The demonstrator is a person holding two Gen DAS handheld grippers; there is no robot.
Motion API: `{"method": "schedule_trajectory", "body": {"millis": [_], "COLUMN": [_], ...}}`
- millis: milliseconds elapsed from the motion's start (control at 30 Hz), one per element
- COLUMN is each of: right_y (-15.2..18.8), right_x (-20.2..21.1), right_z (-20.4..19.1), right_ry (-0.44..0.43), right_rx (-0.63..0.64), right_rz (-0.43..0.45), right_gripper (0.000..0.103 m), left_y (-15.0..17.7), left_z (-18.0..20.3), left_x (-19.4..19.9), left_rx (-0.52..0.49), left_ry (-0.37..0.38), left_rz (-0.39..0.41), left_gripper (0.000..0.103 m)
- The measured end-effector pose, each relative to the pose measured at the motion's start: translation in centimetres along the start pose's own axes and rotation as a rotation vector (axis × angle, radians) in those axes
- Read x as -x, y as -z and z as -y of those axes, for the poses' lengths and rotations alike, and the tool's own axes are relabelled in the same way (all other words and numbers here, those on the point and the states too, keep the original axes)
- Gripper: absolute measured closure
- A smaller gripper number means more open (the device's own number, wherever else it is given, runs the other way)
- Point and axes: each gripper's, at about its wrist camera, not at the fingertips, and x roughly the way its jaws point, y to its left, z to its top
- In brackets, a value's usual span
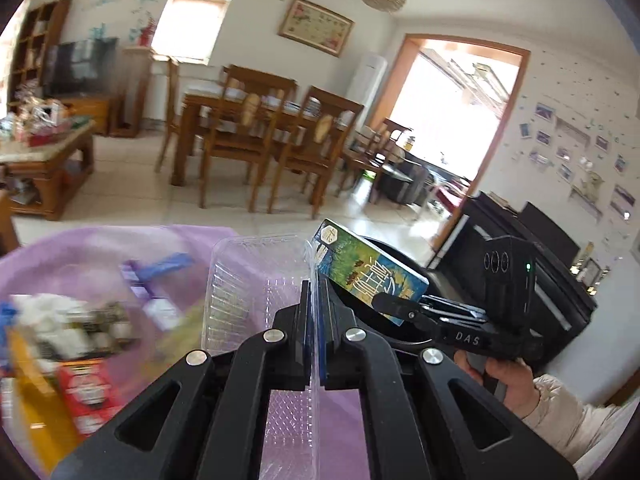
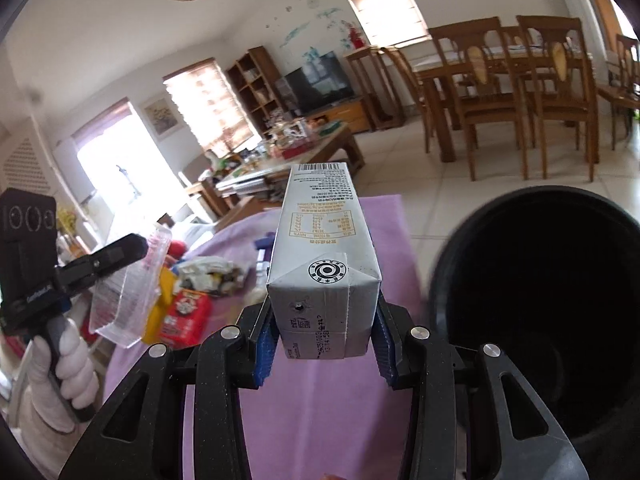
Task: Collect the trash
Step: 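Lift the tray and carton and carry both over the black bin, then open both tools to drop the tray and carton into the bin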
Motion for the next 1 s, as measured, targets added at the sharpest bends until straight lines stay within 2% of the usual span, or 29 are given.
{"method": "schedule_trajectory", "body": {"millis": [67,233,367,467,600,800,900,1000], "right_y": [1.0,3.9,5.8,6.7,6.5,6.0,4.6,4.5], "right_x": [1.6,3.2,3.7,3.0,2.3,1.8,1.4,1.8], "right_z": [3.3,8.9,10.9,11.6,10.7,10.1,9.7,9.1], "right_ry": [0.070,0.167,0.207,0.211,0.237,0.237,0.228,0.223], "right_rx": [-0.026,-0.038,-0.021,-0.037,0.004,0.015,0.004,-0.009], "right_rz": [-0.011,-0.054,-0.068,-0.075,-0.066,-0.055,-0.052,-0.049], "right_gripper": [0.063,0.063,0.063,0.063,0.062,0.061,0.061,0.051], "left_y": [-0.2,-0.5,0.0,0.7,2.0,2.1,2.1,2.1], "left_z": [1.5,3.8,4.4,4.2,4.0,4.5,5.1,5.7], "left_x": [-3.8,-12.6,-17.2,-18.4,-19.8,-19.6,-19.4,-18.9], "left_rx": [0.026,0.073,0.111,0.142,0.175,0.165,0.157,0.151], "left_ry": [0.076,0.171,0.184,0.189,0.189,0.185,0.190,0.207], "left_rz": [-0.035,-0.116,-0.172,-0.207,-0.255,-0.263,-0.262,-0.257], "left_gripper": [0.100,0.100,0.100,0.100,0.099,0.096,0.096,0.096]}}
